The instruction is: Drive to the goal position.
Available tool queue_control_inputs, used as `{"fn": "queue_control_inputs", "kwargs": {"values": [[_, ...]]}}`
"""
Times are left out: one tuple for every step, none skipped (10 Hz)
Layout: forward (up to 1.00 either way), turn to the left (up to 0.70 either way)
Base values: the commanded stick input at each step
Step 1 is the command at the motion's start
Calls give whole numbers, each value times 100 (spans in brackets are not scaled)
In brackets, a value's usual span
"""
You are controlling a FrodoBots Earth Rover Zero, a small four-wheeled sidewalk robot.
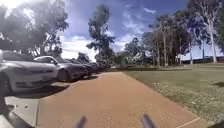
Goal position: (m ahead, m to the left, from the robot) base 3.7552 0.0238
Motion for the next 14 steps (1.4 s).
{"fn": "queue_control_inputs", "kwargs": {"values": [[0, 0], [0, 0], [0, 0], [0, 0], [37, 0], [100, 0], [100, 0], [100, 0], [100, 0], [100, 0], [100, 0], [100, 0], [100, 0], [100, 0]]}}
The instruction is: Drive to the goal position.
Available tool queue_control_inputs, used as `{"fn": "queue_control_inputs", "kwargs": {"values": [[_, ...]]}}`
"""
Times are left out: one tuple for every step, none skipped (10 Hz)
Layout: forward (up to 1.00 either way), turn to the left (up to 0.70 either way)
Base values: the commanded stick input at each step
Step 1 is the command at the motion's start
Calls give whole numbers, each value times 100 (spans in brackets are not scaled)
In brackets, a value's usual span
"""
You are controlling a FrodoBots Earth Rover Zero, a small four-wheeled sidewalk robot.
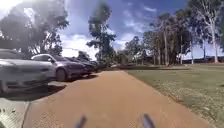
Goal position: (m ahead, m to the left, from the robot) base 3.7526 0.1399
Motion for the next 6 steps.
{"fn": "queue_control_inputs", "kwargs": {"values": [[100, 0], [100, 0], [100, 0], [100, 0], [100, 0], [100, 0]]}}
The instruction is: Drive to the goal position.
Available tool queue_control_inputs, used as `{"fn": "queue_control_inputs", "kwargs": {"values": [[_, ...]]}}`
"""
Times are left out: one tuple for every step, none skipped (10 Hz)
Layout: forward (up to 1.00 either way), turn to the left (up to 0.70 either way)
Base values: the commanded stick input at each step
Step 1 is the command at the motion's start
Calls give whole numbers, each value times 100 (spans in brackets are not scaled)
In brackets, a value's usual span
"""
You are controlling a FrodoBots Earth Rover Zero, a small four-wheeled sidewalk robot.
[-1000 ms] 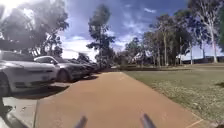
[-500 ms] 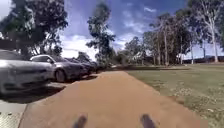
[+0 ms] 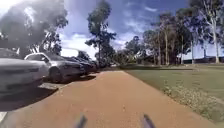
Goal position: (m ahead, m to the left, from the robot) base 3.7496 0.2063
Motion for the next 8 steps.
{"fn": "queue_control_inputs", "kwargs": {"values": [[100, 0], [100, 0], [100, 0], [100, 0], [100, 0], [100, 0], [100, 0], [100, 0]]}}
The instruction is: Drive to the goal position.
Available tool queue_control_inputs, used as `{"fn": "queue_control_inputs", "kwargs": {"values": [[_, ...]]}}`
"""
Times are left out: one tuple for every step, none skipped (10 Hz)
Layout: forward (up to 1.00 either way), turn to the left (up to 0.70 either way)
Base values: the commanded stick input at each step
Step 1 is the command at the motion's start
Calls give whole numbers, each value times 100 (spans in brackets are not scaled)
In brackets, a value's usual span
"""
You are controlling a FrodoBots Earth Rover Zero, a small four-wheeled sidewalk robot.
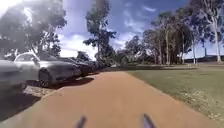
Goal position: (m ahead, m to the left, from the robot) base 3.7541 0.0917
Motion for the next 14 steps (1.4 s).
{"fn": "queue_control_inputs", "kwargs": {"values": [[100, 0], [100, 0], [100, 0], [100, 0], [100, 0], [100, 0], [100, 0], [100, 0], [100, 0], [100, 0], [100, 0], [100, 0], [100, 0], [100, 0]]}}
